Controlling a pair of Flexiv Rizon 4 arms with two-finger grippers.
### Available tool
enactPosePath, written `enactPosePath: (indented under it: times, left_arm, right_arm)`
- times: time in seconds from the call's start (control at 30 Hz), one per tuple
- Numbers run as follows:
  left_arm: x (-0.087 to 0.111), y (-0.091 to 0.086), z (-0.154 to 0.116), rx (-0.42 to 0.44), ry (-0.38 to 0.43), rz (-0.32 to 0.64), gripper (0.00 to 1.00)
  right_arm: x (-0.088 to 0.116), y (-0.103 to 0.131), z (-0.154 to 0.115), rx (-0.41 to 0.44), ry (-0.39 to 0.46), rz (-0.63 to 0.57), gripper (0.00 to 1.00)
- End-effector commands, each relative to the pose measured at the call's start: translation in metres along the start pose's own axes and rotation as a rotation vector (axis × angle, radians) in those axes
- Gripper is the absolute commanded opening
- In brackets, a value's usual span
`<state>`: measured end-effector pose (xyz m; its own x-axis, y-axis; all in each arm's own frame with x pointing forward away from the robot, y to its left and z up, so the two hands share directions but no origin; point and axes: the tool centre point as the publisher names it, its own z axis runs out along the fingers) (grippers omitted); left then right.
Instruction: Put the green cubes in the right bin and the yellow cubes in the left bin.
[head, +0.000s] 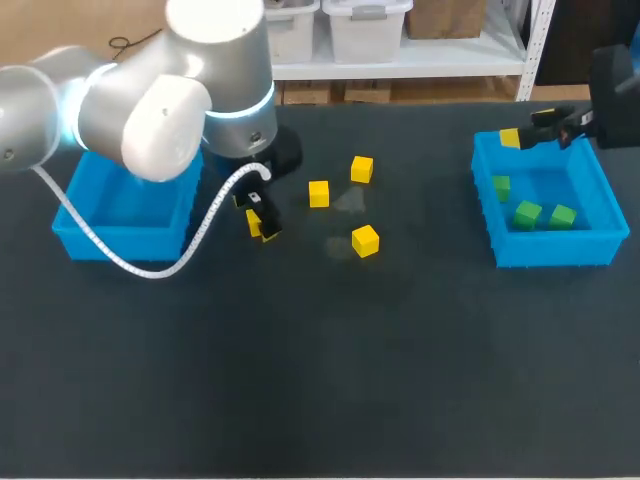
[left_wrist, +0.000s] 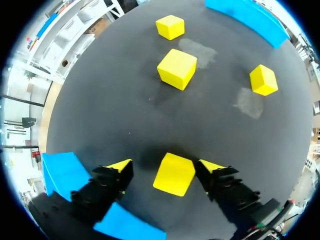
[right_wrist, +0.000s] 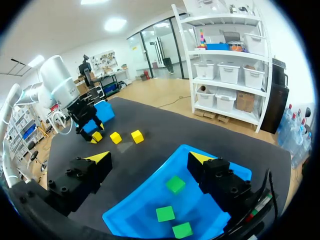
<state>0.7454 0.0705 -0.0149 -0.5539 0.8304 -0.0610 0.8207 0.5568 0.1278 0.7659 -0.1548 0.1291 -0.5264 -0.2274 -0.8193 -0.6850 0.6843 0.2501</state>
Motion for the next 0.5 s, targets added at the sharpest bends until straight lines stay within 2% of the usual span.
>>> enactPosePath:
  times: [0.03, 0.3, 0.5]
  left_arm:
    - [-0.006, -0.002, 0.005, -0.036, 0.027, -0.011, 0.0]
    - [-0.005, -0.002, -0.004, -0.054, -0.03, -0.046, 0.0]
    - [-0.002, 0.007, -0.046, -0.096, -0.113, -0.067, 0.0]
  right_arm:
    - [0.0, 0.0, -0.001, -0.001, -0.002, 0.0, 1.0]
    - [0.0, 0.0, -0.001, -0.001, -0.002, 0.0, 1.0]
    - [0.0, 0.0, -0.001, -0.001, -0.002, 0.0, 1.0]
